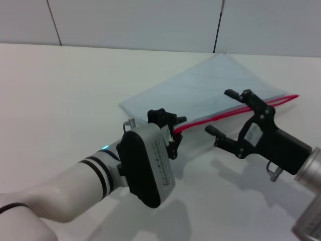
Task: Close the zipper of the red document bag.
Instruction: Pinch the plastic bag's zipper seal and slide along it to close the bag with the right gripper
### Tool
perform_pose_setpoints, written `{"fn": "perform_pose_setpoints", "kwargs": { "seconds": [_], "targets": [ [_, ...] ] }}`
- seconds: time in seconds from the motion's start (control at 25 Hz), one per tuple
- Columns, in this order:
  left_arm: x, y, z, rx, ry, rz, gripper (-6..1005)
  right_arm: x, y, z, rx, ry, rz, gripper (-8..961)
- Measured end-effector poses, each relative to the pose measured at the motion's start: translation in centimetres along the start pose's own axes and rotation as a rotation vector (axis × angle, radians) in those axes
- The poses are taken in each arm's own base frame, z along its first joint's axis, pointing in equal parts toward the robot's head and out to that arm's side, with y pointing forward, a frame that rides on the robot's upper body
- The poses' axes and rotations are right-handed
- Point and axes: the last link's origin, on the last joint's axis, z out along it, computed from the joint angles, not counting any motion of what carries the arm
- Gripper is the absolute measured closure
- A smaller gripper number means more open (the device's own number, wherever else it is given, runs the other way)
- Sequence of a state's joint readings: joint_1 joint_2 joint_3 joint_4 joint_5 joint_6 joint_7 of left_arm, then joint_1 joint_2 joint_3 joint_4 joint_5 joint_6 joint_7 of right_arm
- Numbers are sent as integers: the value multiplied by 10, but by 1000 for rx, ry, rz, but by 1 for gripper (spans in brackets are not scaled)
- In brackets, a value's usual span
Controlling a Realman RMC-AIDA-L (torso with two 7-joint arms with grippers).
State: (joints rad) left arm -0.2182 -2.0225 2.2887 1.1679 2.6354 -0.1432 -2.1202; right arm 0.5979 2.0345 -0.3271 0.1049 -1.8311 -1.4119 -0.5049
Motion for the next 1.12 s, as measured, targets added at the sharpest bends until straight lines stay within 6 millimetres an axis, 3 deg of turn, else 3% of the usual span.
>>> {"fn": "perform_pose_setpoints", "kwargs": {
  "seconds": [0.28, 0.8, 1.12],
  "targets": [
    [3, 4, -3, 10, 21, 24, 944, 10, 8, 13, -71, 81, -56, 124],
    [4, 6, -4, 11, 21, 33, 945, 12, 14, 15, -98, 105, -162, 229],
    [6, 7, -4, 8, 29, 35, 945, 15, 16, 18, -123, 129, -178, 620]
  ]
}}
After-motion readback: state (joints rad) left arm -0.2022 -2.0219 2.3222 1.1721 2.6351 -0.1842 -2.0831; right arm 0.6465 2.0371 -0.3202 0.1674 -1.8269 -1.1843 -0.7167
